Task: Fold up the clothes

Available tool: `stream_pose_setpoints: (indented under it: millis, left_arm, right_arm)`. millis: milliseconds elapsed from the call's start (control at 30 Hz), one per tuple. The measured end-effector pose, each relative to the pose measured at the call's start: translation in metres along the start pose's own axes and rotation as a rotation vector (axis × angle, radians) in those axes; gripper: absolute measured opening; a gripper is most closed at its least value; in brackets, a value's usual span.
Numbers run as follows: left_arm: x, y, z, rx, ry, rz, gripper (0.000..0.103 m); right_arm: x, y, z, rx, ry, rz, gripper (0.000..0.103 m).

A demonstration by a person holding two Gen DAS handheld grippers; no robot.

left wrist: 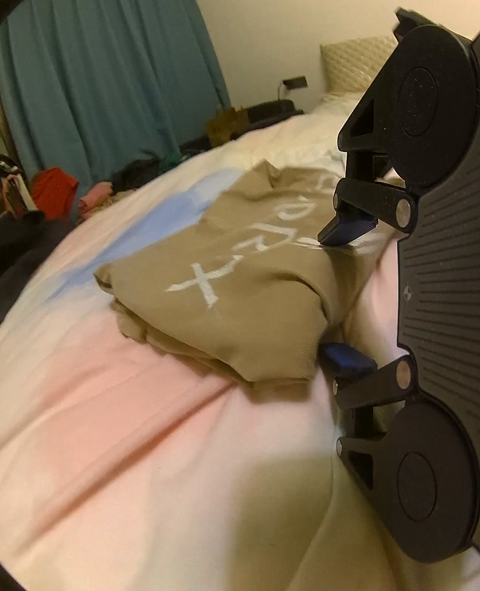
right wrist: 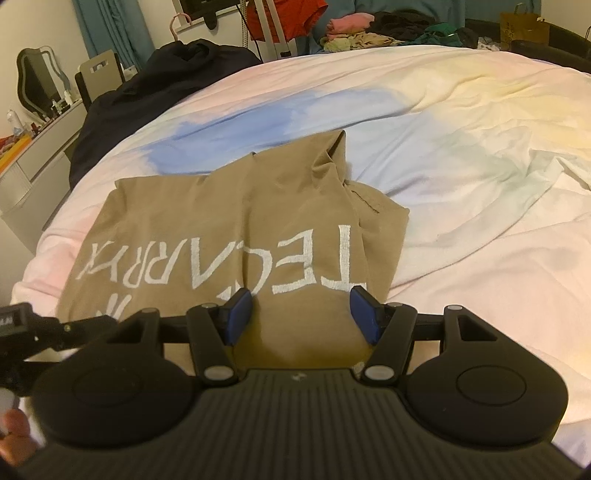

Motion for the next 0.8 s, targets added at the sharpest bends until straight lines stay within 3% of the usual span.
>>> stream_pose_setpoints:
  millis: [200,367,433,500,700,800]
  left_arm:
    - [-0.014,0.012,-0.041,0.158,-0.117,-0.115,0.062]
    - [-0.015,-0.002,-0.023,0.099,-0.034,-0.096,0.064]
    - [-0.019,-0.011,-0.009,0.075,0.047,-0.088,0.058]
    - [-0.024,-0.014,-0.009,0.070,0.049,-0.102,0.056]
    - [-0.028,-0.004,-0.060,0.209,-0.155,-0.170,0.058]
    - [-0.028,-0.016,-0.050,0.131,-0.144,-0.136,0.059]
  right_arm:
    - [0.000,0.000,-0.001,0.002,-0.016,-0.001,0.062]
    - [0.000,0.000,-0.001,0.006,-0.019,0.001,0.062]
    - [0.000,0.000,0.000,0.008,-0.016,0.002,0.062]
    - [0.000,0.000,-0.001,0.008,-0.016,0.002,0.062]
    - [-0.001,-0.002,-0.005,0.008,-0.043,0.006,0.062]
    - [-0.001,-0.003,-0.004,0.005,-0.046,0.012,0.062]
Point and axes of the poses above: each gripper's, at about its wrist camera, not at the fingertips, and y roughly against the way its jaws point, z to its left, x to its underside, the point moved 10 cm from there along -y, roughly the way its jaws point, and after that the axes turned 10 degrees about x, right-handed, at the moved point
